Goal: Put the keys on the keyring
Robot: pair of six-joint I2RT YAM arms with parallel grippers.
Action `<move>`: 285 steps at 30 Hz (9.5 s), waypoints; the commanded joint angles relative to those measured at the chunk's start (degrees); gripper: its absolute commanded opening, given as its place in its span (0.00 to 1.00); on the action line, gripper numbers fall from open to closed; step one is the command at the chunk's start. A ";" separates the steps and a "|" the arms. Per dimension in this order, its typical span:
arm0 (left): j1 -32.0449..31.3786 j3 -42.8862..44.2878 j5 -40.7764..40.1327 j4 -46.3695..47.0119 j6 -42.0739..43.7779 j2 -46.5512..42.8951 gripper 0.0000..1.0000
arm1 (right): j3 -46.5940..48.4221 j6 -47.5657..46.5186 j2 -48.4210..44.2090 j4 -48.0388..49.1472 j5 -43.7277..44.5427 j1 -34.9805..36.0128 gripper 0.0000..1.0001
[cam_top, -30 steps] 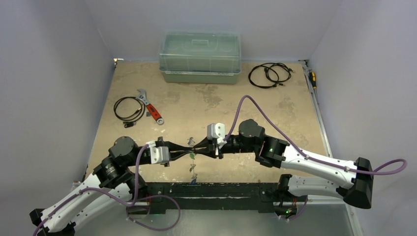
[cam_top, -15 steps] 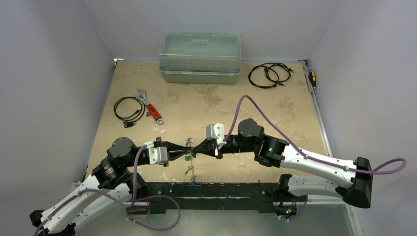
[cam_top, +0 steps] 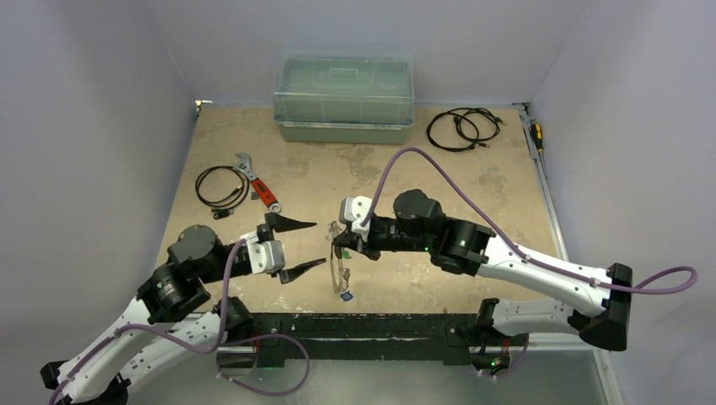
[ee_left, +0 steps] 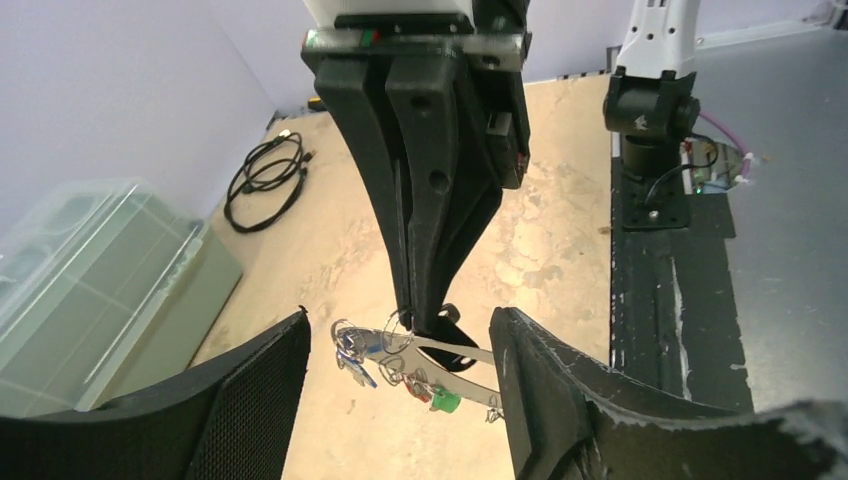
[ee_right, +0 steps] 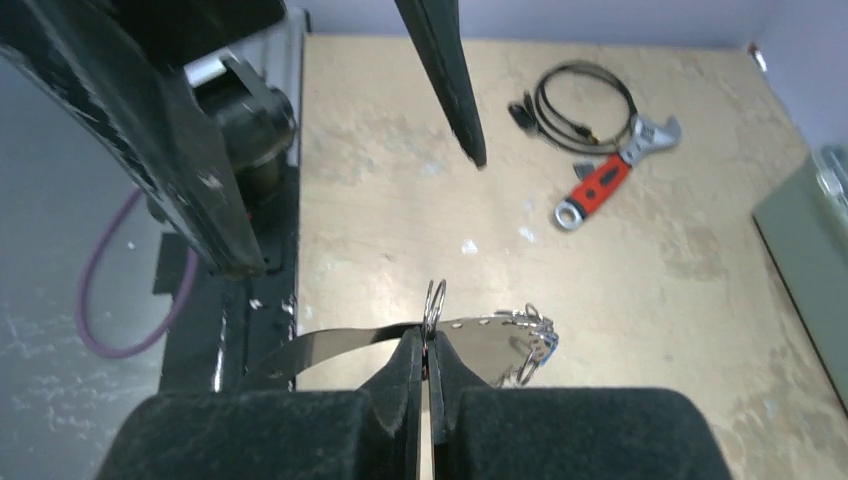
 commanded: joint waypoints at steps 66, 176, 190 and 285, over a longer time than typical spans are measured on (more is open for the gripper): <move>-1.26 1.45 14.38 3.14 7.31 18.69 0.15 | 16.50 -5.14 2.51 -24.84 -2.91 1.96 0.00; 8.23 -14.97 24.24 49.25 -19.73 2.12 0.00 | -1.24 3.37 -10.79 8.06 -7.25 2.13 0.42; 8.22 -14.84 23.83 48.78 -19.40 2.04 0.00 | -1.46 3.41 -8.69 9.65 -8.56 2.13 0.25; 6.37 -14.57 23.65 36.18 -14.54 12.91 0.26 | 25.55 -5.92 8.80 -37.11 3.07 4.15 0.00</move>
